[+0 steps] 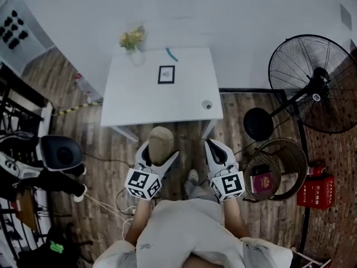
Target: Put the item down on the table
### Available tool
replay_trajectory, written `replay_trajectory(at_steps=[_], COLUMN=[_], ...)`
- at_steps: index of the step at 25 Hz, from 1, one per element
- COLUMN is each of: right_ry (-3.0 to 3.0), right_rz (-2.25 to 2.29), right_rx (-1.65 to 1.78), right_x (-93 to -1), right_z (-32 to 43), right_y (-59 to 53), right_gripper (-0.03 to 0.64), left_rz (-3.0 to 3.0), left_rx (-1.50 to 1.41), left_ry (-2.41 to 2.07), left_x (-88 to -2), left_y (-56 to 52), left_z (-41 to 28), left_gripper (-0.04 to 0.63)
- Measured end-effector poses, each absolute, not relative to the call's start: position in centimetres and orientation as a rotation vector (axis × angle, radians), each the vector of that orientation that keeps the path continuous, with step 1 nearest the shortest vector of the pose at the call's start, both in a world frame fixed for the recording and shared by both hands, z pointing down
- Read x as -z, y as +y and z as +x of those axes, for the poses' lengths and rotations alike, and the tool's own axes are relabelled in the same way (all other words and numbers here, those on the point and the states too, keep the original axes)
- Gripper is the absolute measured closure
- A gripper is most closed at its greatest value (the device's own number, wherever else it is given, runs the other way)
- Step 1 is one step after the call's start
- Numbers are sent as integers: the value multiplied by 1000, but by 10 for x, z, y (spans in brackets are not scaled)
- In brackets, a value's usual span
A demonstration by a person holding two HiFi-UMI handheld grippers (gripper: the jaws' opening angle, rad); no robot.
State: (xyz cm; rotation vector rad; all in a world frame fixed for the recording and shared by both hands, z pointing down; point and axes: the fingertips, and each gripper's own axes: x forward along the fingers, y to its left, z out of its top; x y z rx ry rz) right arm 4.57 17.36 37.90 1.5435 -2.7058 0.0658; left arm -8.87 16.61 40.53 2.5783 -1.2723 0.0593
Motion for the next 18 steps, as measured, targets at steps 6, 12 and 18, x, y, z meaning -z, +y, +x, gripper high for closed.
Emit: replay_trajectory(at_steps=[6,12,18], right_ry=[-2753,-2785,-2802], right_rz=[1494,1440,1409], right_rx=[-91,-88,-88], right_x=[-378,-374,-373], right_z=[65,80,83], right_y=[129,91,60], right_gripper=[614,614,614], left_rz=[2559,2538,2521], left_rx=[-85,-85,-84], left_ry=[-1328,-1376,-1400], left_x=[-402,-399,-401], left_y=[128,96,68], left_z=[-71,-54,-50], left_gripper=[160,160,160])
